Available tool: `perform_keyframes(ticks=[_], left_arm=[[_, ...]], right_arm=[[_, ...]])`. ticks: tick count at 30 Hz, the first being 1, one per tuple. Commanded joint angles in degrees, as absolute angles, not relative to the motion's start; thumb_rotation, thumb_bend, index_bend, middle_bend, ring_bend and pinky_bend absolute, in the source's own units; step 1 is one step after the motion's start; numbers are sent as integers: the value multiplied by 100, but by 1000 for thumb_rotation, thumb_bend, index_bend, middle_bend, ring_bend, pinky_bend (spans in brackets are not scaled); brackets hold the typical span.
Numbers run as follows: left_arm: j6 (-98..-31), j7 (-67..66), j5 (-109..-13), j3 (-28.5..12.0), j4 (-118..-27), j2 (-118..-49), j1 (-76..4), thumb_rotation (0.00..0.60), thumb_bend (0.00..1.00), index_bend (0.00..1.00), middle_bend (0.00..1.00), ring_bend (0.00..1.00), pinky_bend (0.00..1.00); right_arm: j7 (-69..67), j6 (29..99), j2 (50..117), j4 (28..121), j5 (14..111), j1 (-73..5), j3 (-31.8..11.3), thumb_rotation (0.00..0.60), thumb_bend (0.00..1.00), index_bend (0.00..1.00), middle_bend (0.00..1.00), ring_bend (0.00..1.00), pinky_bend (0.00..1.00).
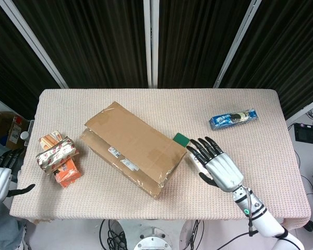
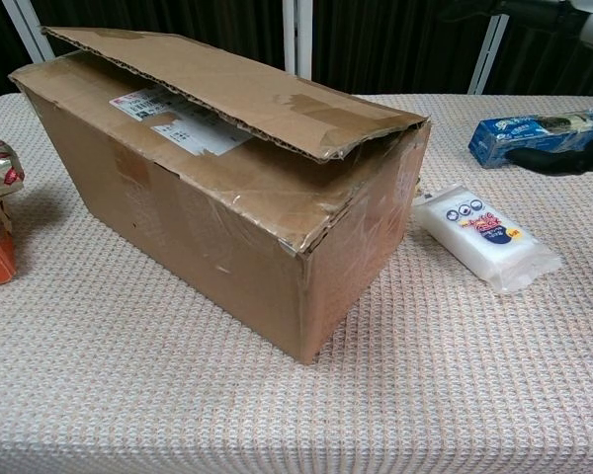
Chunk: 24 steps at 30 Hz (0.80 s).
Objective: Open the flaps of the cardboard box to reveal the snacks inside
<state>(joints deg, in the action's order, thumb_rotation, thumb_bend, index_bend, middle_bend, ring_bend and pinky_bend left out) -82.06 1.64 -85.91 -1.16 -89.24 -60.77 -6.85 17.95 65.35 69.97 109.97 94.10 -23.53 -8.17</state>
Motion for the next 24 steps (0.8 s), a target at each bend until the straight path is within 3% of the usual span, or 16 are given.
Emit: perform_keyframes(ticks=[1, 24], left_arm=[[-8207, 177, -8590, -121, -8913, -6073, -687, 491, 26, 72, 102, 98, 206], [-8115, 372, -8799, -30, -8863, -5961, -753, 488, 27, 72, 102, 98, 206]], right_arm=[[1952, 6401, 7230, 11055, 9293, -2508, -870, 600, 203, 0, 0, 0, 0], [2242, 6198, 8334, 10673, 8887, -3255, -1055, 600, 208, 0, 0, 0, 0]])
